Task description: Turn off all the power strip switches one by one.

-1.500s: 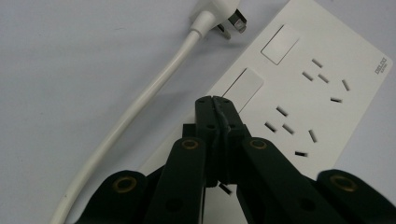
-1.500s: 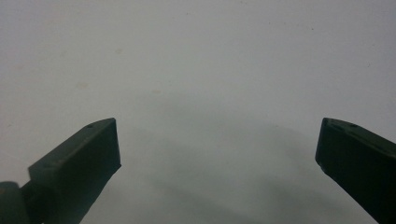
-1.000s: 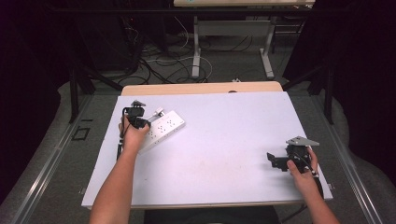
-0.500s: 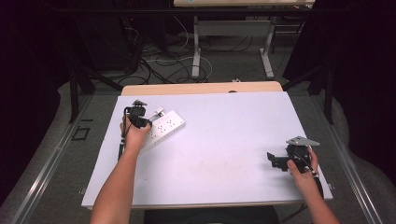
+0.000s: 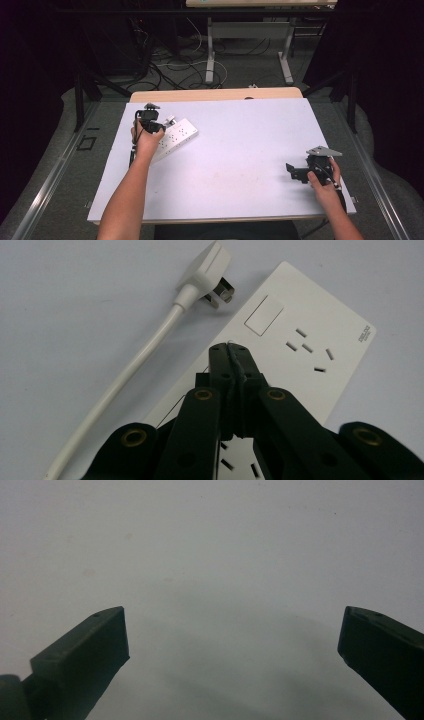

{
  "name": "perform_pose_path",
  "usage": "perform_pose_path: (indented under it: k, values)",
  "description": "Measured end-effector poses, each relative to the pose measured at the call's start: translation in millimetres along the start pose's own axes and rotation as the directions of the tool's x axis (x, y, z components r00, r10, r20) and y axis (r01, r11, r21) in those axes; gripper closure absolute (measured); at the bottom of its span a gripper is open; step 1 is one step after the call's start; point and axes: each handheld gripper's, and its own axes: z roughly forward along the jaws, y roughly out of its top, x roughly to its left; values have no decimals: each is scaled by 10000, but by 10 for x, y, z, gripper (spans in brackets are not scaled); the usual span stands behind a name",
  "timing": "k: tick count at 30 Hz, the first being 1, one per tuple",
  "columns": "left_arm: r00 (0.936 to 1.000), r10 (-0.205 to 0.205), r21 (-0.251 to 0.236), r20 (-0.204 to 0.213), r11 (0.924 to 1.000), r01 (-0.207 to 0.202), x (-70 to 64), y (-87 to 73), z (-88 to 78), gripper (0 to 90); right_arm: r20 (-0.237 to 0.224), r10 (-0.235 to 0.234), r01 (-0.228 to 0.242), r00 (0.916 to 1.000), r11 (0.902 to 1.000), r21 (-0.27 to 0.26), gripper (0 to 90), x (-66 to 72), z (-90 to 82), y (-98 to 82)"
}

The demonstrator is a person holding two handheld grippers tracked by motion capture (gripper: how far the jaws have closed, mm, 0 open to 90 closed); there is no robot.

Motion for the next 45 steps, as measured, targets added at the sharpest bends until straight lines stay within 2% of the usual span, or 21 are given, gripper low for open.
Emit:
perform_pose_path:
  k: [1,2,3,10,16,19,20,23,27,29,32,40,45]
  values:
    - [10000,44,-43,56,10000,-44,-2,7,3,900,1,-3,3,10000,10000,-1,0,0,0,0]
    - [9999,83,154,87,9998,-84,-6,25,-12,900,-3,3,-3,10000,10000,-3,0,0,0,0]
    - [10000,37,-72,51,10000,-36,-17,24,2,900,-2,12,-12,10000,10000,-1,0,0,1,0]
    - [9999,115,-127,87,9999,-114,-59,73,15,900,19,8,-8,10000,10000,-4,0,-2,2,-2]
    - [10000,-11,-147,66,9999,12,-52,85,74,900,6,4,-4,10000,10000,4,0,2,7,-3]
    - [10000,-40,-80,30,10000,41,-43,87,99,900,12,0,0,10000,10000,3,0,2,8,-4]
    - [9999,-55,84,96,10000,55,-39,93,97,900,3,23,-23,10000,10000,7,0,3,9,-3]
    - [10000,-71,1,34,10000,71,-38,89,132,900,-7,21,-21,10000,10000,27,0,5,11,-4]
    - [9999,-132,145,23,9998,132,-37,91,157,900,-9,26,-26,10000,10000,28,0,6,11,-5]
    - [9999,-172,28,5,9998,172,-49,85,182,900,-12,38,-38,10000,10000,44,0,7,13,-6]
    - [10000,-13,210,65,9998,11,-54,90,199,900,17,-26,26,10000,10000,73,0,6,14,-9]
    - [9999,-162,44,18,9999,162,-63,79,258,900,27,8,-8,10000,10000,81,0,8,15,-10]
    - [10000,-83,27,22,10000,83,-56,84,262,900,-33,10,-10,10000,10000,42,0,6,13,-9]
